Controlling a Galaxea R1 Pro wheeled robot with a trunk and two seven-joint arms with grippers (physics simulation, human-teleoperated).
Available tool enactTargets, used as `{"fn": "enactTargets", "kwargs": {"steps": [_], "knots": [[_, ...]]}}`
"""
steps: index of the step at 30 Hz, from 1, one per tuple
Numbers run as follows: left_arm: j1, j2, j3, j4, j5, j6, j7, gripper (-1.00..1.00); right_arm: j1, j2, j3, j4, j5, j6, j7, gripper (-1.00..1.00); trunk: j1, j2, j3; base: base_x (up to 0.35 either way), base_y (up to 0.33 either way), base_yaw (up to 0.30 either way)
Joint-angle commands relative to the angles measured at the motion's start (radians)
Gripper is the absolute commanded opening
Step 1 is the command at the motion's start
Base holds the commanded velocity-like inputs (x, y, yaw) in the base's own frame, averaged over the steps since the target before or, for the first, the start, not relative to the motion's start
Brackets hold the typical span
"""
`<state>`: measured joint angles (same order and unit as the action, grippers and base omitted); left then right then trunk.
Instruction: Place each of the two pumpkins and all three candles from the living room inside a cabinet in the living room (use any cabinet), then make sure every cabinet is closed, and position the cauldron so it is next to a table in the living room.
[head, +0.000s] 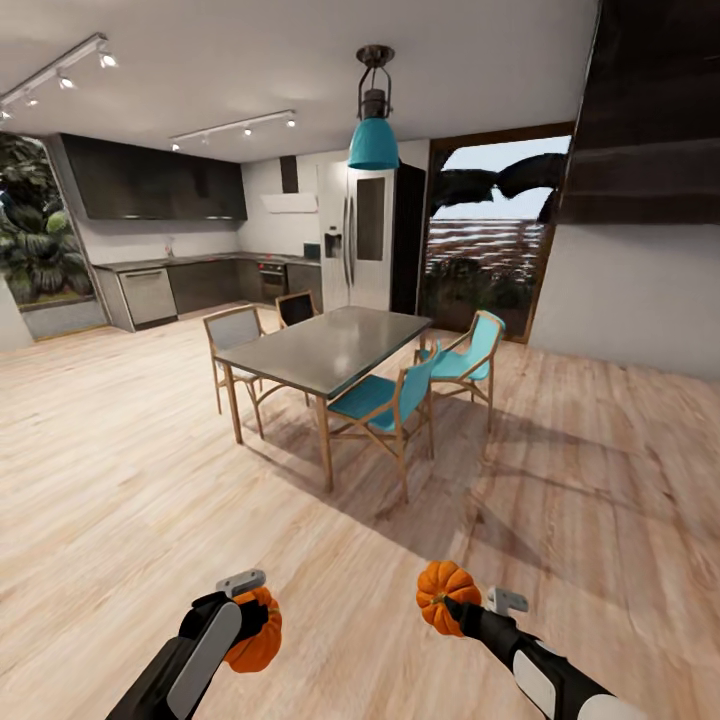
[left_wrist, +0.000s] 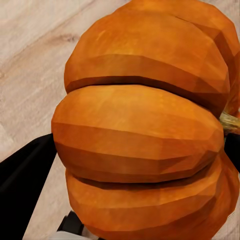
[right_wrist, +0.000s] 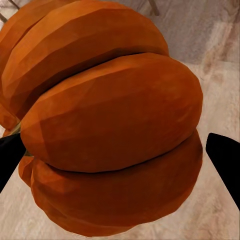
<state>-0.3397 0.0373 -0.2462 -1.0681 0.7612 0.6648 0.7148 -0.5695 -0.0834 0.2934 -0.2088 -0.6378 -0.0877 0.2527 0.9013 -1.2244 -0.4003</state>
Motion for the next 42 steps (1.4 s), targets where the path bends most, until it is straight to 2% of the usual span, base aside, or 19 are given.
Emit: {"fn": "enactTargets", "kwargs": {"steps": [1, 10, 22, 29, 34, 42], "knots": [[-0.001, 0.001, -0.004, -0.001, 0.007, -0.001, 0.011, -1.00, -0.001, 0.000, 0.006, 0.000, -0.011, -0.004, 0.002, -1.00, 0.001, -0.001, -0.002, 0.302, 0.000, 0.170], [-0.001, 0.001, -0.003, -0.001, 0.008, -0.001, 0.010, -1.00, -0.001, 0.001, 0.006, 0.000, -0.011, -0.006, 0.003, -1.00, 0.001, -0.001, -0.008, 0.316, 0.000, 0.107], [-0.001, 0.002, 0.002, 0.013, 0.009, -0.002, 0.003, -1.00, -0.001, 0.006, 0.007, 0.000, -0.010, -0.007, 0.003, -1.00, 0.001, -0.001, -0.008, 0.330, 0.065, 0.263], [-0.002, 0.003, 0.002, 0.013, 0.009, -0.002, 0.002, -1.00, -0.001, 0.009, 0.007, 0.000, -0.009, -0.007, -0.013, -1.00, 0.001, -0.001, -0.008, 0.314, 0.007, 0.084], [-0.002, 0.004, 0.003, 0.013, 0.009, -0.002, 0.002, -1.00, -0.001, 0.020, 0.006, 0.000, 0.039, -0.007, -0.023, -1.00, 0.001, -0.001, -0.008, 0.311, 0.000, 0.261], [-0.002, 0.003, 0.003, 0.013, 0.009, -0.009, 0.002, -1.00, -0.001, 0.023, 0.006, 0.000, 0.046, -0.007, -0.027, -1.00, 0.001, -0.001, -0.008, 0.130, 0.000, 0.289]]}}
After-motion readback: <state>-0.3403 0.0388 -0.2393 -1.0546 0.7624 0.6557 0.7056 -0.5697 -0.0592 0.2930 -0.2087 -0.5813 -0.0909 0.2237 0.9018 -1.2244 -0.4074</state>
